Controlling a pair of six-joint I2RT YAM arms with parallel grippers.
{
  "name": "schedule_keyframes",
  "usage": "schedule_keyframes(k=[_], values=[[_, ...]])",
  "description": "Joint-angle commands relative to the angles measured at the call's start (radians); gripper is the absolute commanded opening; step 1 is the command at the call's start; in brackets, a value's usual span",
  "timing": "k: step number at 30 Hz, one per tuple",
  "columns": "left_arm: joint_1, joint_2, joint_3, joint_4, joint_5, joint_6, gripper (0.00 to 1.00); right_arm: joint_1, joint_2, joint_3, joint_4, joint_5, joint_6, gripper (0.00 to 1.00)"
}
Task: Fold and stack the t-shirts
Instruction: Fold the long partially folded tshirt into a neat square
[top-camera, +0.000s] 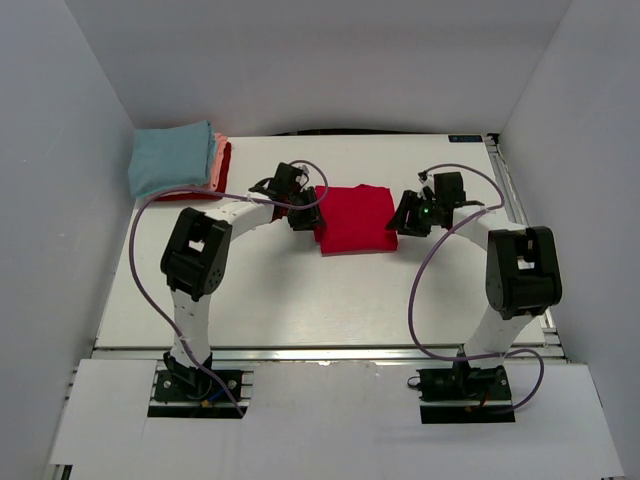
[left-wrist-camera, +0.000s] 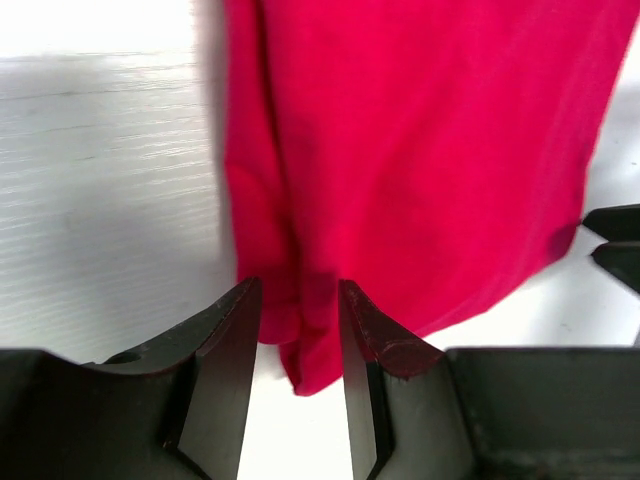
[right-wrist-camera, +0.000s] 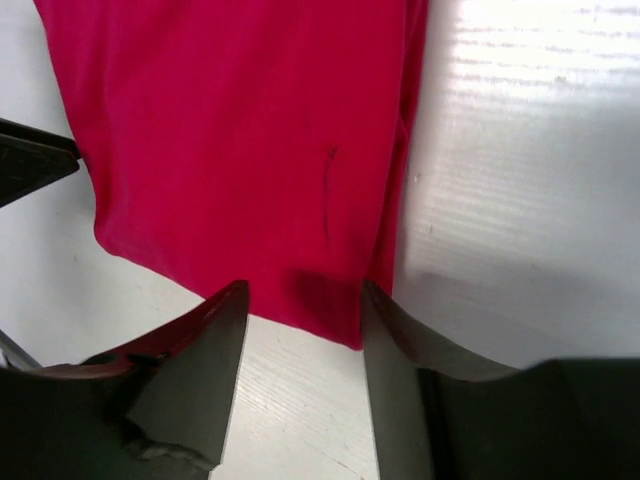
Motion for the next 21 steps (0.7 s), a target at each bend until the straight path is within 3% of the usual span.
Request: schedule_keyframes(k=[1, 4, 14, 21], values=[[0.005, -0.029, 0.013, -0.022, -0.027, 0.021, 0.47, 0.002, 0.021, 0.051, 0.004, -0.002, -0.029, 0.52], [0.005, -0.009, 0.022, -0.016, -0.007, 0.018, 0.46, 0.002, 0.033, 0.056, 0.004, -0.015, -0.028, 0.48], [0.005, 0.011, 0.037, 0.010, 0.022, 0.005, 0.42, -0.001, 0.048, 0.048, 0.010, 0.017, -0.034, 0.47], [0.005, 0.024, 0.036, 0.041, 0.036, -0.015, 0.31, -0.004, 0.054, 0.039, 0.009, 0.060, -0.046, 0.46]])
